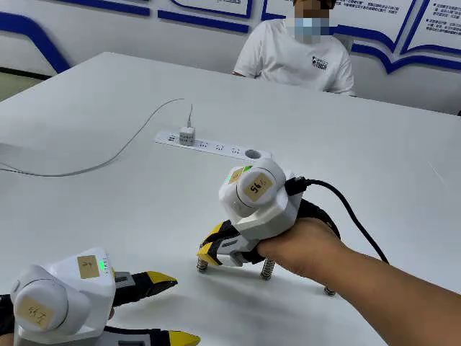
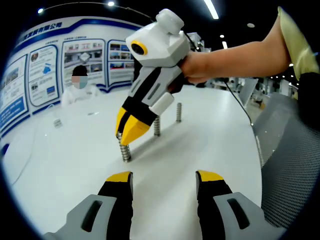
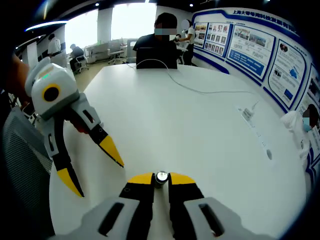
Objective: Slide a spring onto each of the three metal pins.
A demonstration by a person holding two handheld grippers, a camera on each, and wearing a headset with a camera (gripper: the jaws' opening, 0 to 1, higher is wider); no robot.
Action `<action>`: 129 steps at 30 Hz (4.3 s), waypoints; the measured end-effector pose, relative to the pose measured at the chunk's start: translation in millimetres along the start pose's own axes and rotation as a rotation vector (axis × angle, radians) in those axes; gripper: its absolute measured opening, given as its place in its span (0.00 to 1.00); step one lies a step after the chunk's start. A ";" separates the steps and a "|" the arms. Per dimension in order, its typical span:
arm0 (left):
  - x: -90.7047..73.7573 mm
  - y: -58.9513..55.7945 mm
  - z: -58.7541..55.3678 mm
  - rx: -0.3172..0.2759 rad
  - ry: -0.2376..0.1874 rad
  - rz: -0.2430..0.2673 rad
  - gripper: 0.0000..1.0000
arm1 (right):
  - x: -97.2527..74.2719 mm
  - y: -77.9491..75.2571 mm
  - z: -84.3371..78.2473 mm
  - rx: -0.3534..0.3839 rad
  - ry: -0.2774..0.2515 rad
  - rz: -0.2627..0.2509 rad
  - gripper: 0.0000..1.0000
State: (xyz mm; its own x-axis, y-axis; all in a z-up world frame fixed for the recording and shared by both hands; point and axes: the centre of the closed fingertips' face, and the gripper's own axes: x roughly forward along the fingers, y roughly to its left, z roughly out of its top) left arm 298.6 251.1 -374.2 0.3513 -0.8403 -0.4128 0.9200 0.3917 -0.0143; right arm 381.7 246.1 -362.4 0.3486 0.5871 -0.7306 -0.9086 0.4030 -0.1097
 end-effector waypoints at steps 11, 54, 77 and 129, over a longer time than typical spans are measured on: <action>0.7 -0.5 2.4 0.004 -0.003 0.001 0.52 | -6.7 -0.1 -7.4 0.019 -0.004 -0.014 0.16; -2.7 2.0 19.8 0.030 -0.015 0.021 0.60 | -74.2 19.8 -47.9 0.113 -0.092 -0.109 0.24; -4.5 -1.9 24.5 0.037 -0.019 0.023 0.63 | -119.1 26.9 -97.4 0.240 -0.129 -0.187 0.28; -5.7 1.4 17.1 0.007 -0.011 0.042 0.65 | -165.7 8.2 -161.4 0.372 -0.209 -0.315 0.57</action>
State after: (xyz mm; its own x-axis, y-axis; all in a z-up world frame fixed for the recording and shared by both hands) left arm 300.9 250.0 -356.3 0.3917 -0.8271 -0.4030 0.9055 0.4243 0.0092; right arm 279.4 38.8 -351.1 0.6641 0.5096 -0.5471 -0.6227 0.7820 -0.0274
